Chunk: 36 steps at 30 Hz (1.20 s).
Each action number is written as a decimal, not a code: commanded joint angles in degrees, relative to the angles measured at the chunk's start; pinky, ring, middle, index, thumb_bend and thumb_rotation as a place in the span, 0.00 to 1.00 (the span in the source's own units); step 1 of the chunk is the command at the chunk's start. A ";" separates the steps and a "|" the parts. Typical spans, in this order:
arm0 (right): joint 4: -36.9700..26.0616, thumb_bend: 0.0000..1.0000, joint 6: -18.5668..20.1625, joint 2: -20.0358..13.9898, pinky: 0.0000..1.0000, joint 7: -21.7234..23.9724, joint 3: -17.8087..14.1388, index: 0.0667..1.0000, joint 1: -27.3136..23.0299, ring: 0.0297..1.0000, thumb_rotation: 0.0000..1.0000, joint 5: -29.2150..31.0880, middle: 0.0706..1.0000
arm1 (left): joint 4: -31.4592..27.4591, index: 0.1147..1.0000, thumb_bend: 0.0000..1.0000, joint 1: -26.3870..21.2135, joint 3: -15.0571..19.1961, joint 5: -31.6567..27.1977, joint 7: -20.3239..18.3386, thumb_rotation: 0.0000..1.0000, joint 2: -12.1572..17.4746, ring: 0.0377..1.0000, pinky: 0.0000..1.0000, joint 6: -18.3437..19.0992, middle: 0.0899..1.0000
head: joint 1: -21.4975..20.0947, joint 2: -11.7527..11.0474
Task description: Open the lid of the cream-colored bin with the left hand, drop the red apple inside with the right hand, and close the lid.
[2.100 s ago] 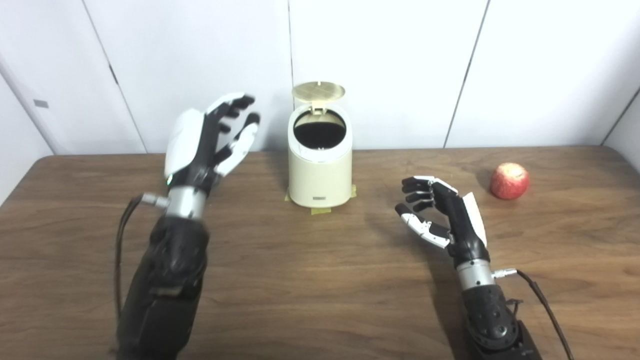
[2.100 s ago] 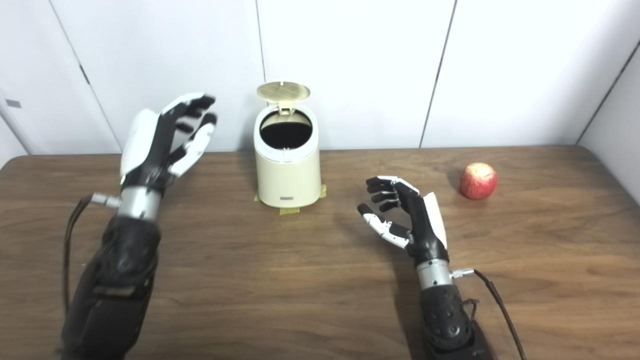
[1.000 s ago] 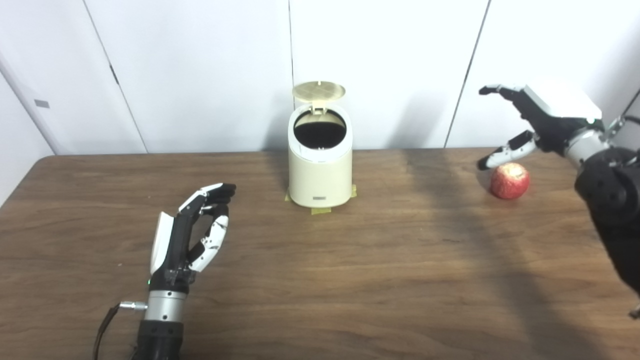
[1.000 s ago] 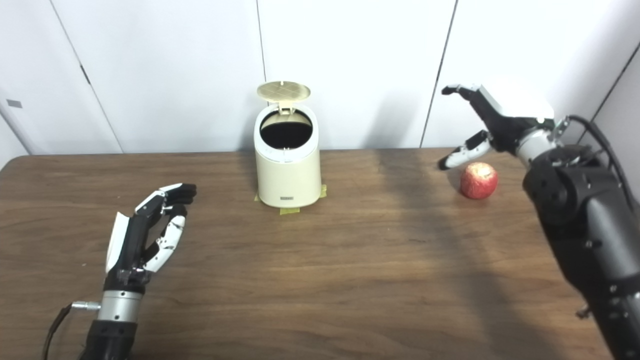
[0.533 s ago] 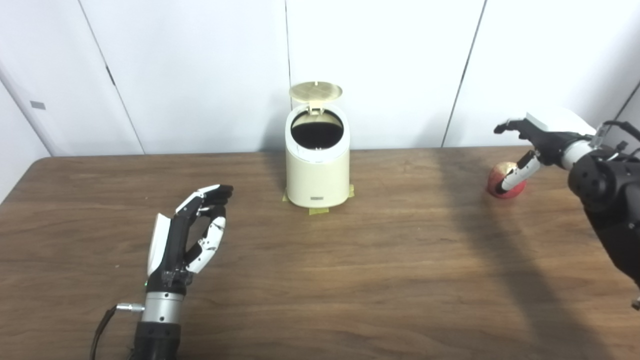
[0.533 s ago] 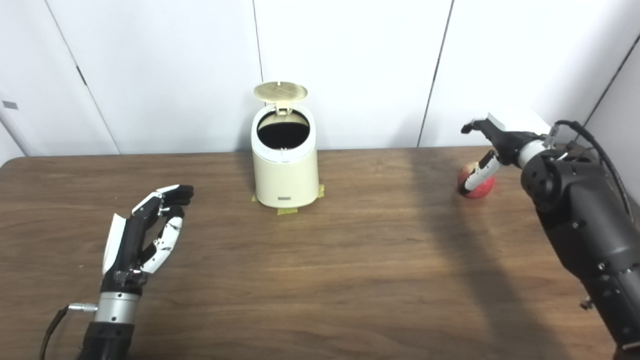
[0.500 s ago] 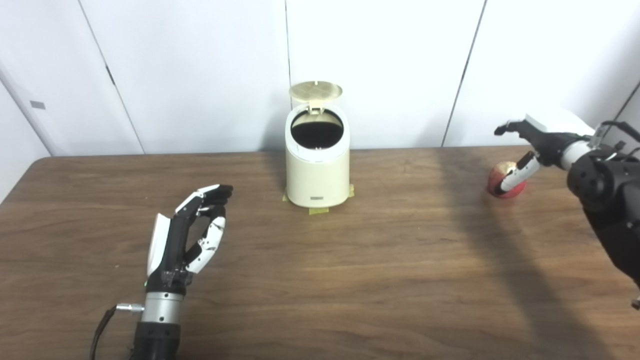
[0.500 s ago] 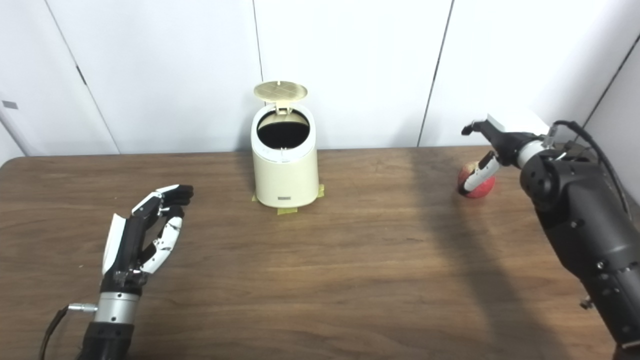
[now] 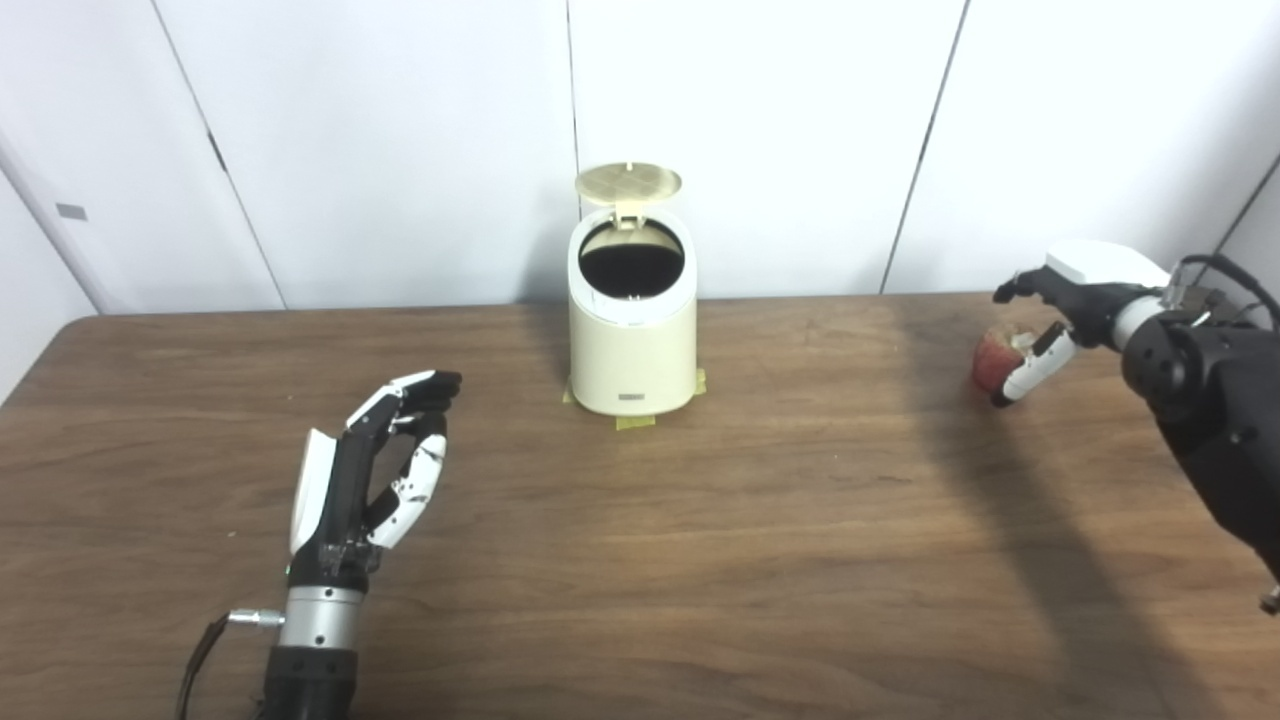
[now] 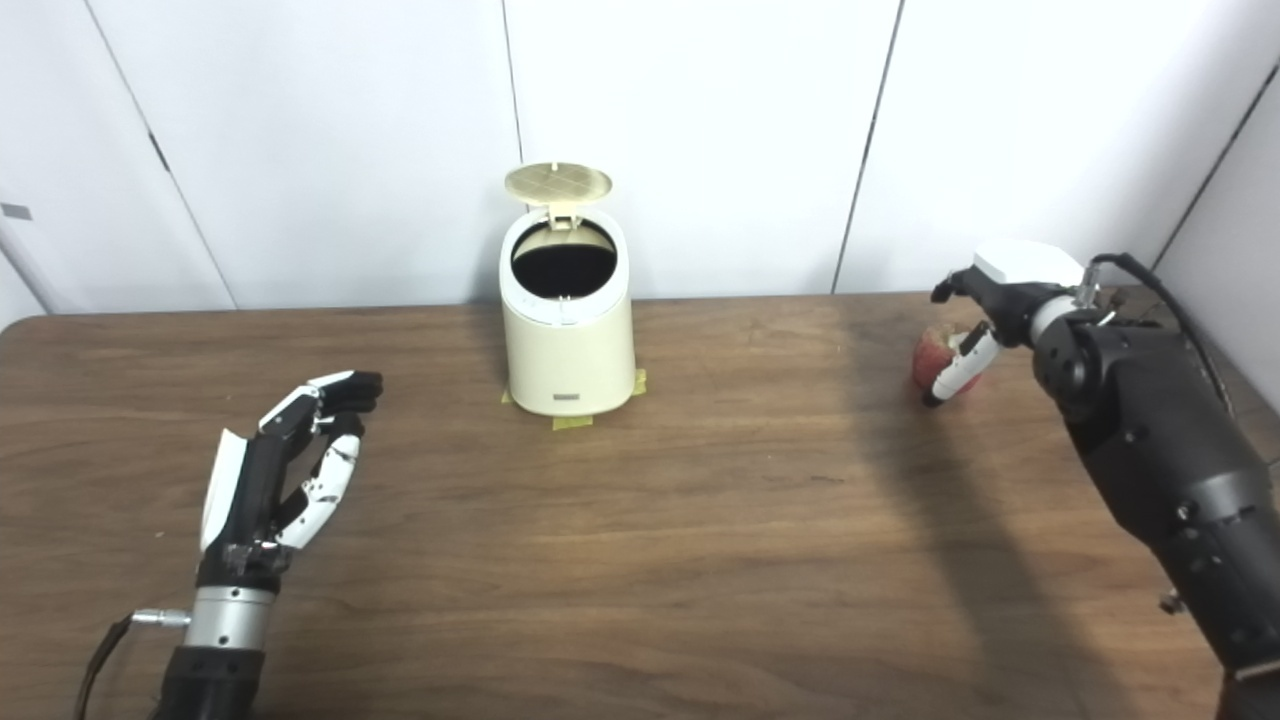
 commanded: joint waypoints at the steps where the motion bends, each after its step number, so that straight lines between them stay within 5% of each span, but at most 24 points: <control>1: -0.35 1.00 -1.04 -1.54 0.64 -1.94 -0.32 0.78 -3.27 0.82 0.33 0.15 0.86 | -0.74 0.69 0.19 -0.40 0.27 0.14 0.33 0.62 0.37 0.70 0.63 -1.19 0.70 | 0.06 0.12; 19: 5.02 0.92 -3.28 -0.54 0.61 -1.71 1.43 0.82 -4.36 0.75 0.18 4.90 0.82 | -1.34 0.68 0.18 -0.37 0.00 1.41 0.45 0.62 0.06 0.69 0.62 -0.71 0.69 | 0.43 0.34; 36: 8.21 0.88 -4.34 -0.79 0.67 -2.72 3.52 0.81 -5.25 0.78 0.19 5.44 0.81 | -2.14 0.67 0.19 -0.05 -0.15 1.88 0.25 0.61 -0.10 0.68 0.60 -0.27 0.68 | 0.66 0.58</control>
